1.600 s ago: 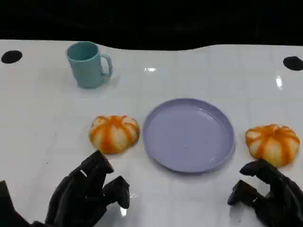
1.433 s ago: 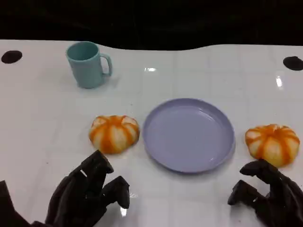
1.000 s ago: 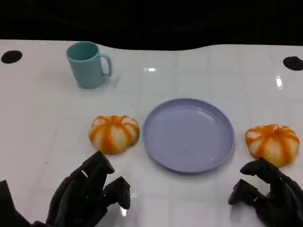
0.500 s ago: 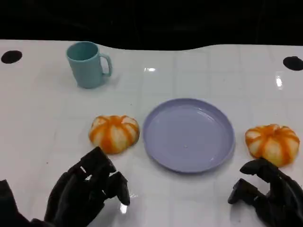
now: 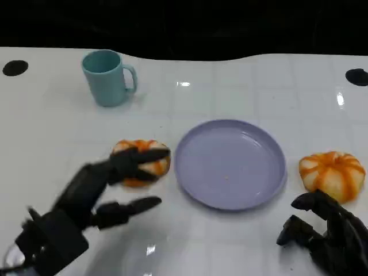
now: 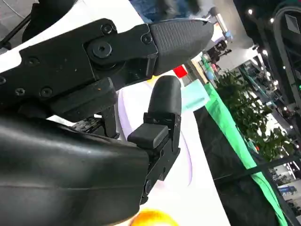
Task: Grasp the bread from the table and place it into the plate.
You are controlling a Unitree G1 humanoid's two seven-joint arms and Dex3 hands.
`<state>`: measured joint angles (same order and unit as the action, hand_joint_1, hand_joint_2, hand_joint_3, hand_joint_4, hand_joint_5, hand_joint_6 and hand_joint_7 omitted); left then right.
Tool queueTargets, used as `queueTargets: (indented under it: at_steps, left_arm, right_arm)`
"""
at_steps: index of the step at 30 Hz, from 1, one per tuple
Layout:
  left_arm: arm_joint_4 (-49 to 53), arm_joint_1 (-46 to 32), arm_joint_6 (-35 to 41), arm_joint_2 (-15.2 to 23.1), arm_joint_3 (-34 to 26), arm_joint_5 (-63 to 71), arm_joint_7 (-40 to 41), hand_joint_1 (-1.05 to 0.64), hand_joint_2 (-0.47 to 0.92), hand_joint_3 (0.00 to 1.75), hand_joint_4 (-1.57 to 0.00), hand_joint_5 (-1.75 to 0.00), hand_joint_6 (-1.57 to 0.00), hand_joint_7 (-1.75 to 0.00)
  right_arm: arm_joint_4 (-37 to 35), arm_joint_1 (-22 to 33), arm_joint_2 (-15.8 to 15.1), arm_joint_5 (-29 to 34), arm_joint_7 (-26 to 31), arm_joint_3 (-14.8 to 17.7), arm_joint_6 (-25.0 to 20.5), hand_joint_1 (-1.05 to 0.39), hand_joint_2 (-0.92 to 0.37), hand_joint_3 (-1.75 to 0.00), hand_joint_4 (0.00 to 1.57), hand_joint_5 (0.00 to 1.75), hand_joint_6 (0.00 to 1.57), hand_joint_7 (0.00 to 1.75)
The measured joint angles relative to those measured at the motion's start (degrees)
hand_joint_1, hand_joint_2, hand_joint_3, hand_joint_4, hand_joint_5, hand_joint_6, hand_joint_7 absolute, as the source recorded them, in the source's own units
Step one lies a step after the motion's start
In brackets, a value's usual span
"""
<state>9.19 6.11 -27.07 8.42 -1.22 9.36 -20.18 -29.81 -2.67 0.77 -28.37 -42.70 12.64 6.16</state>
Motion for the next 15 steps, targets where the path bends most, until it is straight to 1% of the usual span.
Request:
queueTargets:
  at_steps: [2,3,5,6,7,8,9,11,15]
  left_arm:
    - [-0.2,2.0,-1.2,2.7,1.1,6.2,3.1,-0.51,0.91,0.01,-0.08,-0.57,-0.39,-0.02]
    - [-0.2,2.5,-1.4,3.5,1.5,7.8,4.3,-0.54,0.9,0.01,-0.03,-0.47,-0.34,-0.01]
    - [-1.2,2.8,-1.3,5.5,3.0,14.2,6.7,-0.55,0.89,0.0,-0.01,-0.41,-0.31,-0.01]
    - [-1.9,2.9,-1.0,6.9,3.8,17.6,7.7,-0.56,0.88,0.0,0.0,-0.27,-0.26,-0.01]
    - [-2.9,3.3,-0.2,8.1,4.4,21.1,8.6,-0.57,0.88,0.0,0.0,-0.18,-0.22,-0.01]
    - [-3.7,4.0,0.8,9.2,5.2,24.0,9.0,-0.57,0.88,0.0,0.0,-0.1,-0.19,-0.01]
    - [-4.5,4.7,2.6,10.3,6.1,27.1,9.0,-0.57,0.88,0.0,0.0,-0.05,-0.17,-0.01]
    - [-5.6,6.1,6.3,11.8,7.9,31.9,9.0,-0.58,0.87,0.0,0.0,-0.01,-0.13,0.0]
    - [-6.5,7.8,11.2,13.0,11.2,36.4,8.7,-0.53,0.83,0.0,0.0,0.0,-0.13,0.0]
  right_arm:
    - [0.0,0.0,0.0,0.0,0.0,0.0,0.0,-0.52,-0.92,-0.2,0.69,1.45,0.6,1.17]
    - [0.0,0.0,0.0,0.0,0.0,0.0,0.0,-0.52,-0.92,-0.2,0.69,1.45,0.6,1.17]
    - [0.0,0.0,0.0,0.0,0.0,0.0,0.2,-0.52,-0.92,-0.2,0.7,1.45,0.6,1.17]
    - [0.0,0.0,0.1,0.0,0.0,0.0,0.2,-0.53,-0.92,-0.2,0.7,1.46,0.62,1.17]
    - [0.0,0.1,0.1,0.1,0.0,0.0,0.4,-0.53,-0.92,-0.2,0.7,1.46,0.62,1.17]
    - [0.1,0.1,0.1,0.2,0.2,0.0,0.4,-0.53,-0.92,-0.2,0.7,1.46,0.61,1.18]
    - [0.1,0.1,0.1,0.2,0.2,-0.1,0.4,-0.53,-0.92,-0.2,0.69,1.46,0.61,1.18]
    - [0.2,0.1,0.2,0.3,0.2,-0.2,0.4,-0.53,-0.92,-0.2,0.69,1.47,0.61,1.18]
    - [0.2,0.1,0.2,0.3,0.1,-0.2,0.4,-0.52,-0.92,-0.21,0.68,1.47,0.59,1.18]
